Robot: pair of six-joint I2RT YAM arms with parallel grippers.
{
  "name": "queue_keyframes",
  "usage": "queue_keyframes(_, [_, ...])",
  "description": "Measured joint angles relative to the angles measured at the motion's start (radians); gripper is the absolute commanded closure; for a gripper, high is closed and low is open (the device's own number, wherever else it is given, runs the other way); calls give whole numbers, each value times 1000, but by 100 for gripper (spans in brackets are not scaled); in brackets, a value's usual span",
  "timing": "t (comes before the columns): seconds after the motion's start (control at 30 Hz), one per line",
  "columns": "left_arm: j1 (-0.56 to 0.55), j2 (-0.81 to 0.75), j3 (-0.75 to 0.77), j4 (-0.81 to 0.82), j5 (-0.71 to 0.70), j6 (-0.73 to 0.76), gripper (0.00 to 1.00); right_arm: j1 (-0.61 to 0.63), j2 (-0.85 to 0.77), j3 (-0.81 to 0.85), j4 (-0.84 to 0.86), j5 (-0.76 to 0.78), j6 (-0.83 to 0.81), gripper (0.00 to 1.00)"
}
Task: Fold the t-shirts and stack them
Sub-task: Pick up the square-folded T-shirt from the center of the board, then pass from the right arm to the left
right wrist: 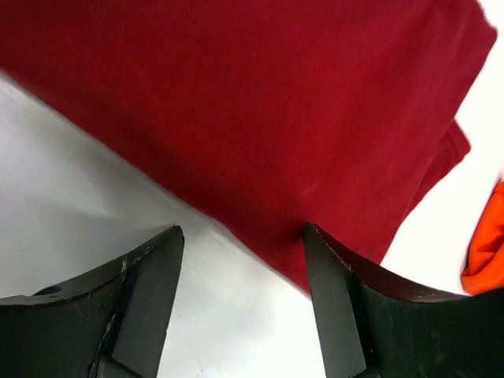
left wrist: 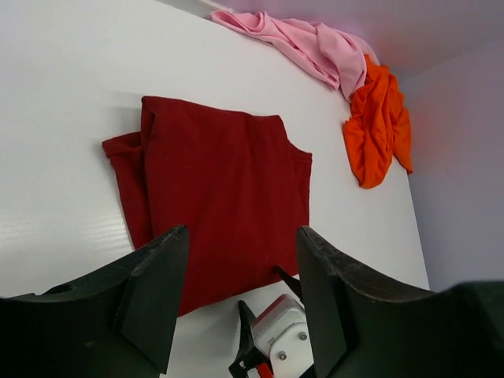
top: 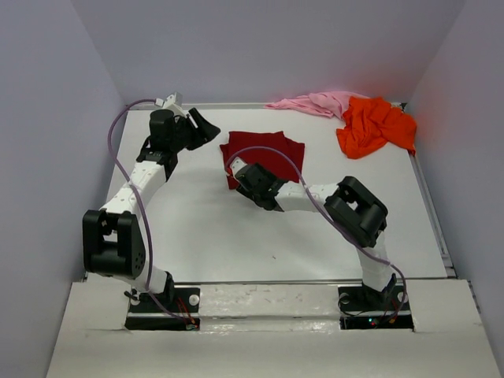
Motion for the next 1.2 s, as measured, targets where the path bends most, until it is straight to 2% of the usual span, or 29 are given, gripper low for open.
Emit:
queue_keyframes(0.2, [2,0,0,21,15,-4,34,-2,61,50,70,29,-57,32])
queue_keyframes(0.27, [2,0,0,21,18,-4,34,-2,89,80,85,34,-74,38])
queue_keyframes(0.3, [2,0,0,21,18,-4,34,-2,100,90,92,35,-80,46])
queue_keyframes(0.33, [2,0,0,21,19,-4,34,-2,113,100,99,34,-87,61])
queue_keyframes(0.37, [2,0,0,21,19,-4,34,-2,118,103,103,34,-91,69])
queue_keyframes(0.4, [2,0,0,21,18,-4,34,-2,124,106,105,33,-92,81])
queue_keyframes(0.43, [2,0,0,21,18,-4,34,-2,128,106,105,23,-92,97])
queue_keyframes(0.47, [2,0,0,21,18,-4,34,-2,135,106,104,22,-97,100])
queue_keyframes(0.73, [-10,-3,-58,23,-27,-53,32,-10,133,106,99,-10,-53,100])
queue_keyframes(0.77, [-11,-3,-86,43,-28,-66,26,-13,129,105,96,-18,-45,100])
queue_keyframes(0.8, [-11,-8,-148,87,-27,-94,24,-19,121,103,93,-27,-32,100])
queue_keyframes(0.97, [-25,-8,-417,155,-38,-208,23,-40,82,91,72,-62,8,100])
queue_keyframes(1.2, [-70,-6,-463,238,-96,-256,21,-48,71,91,37,-91,42,100])
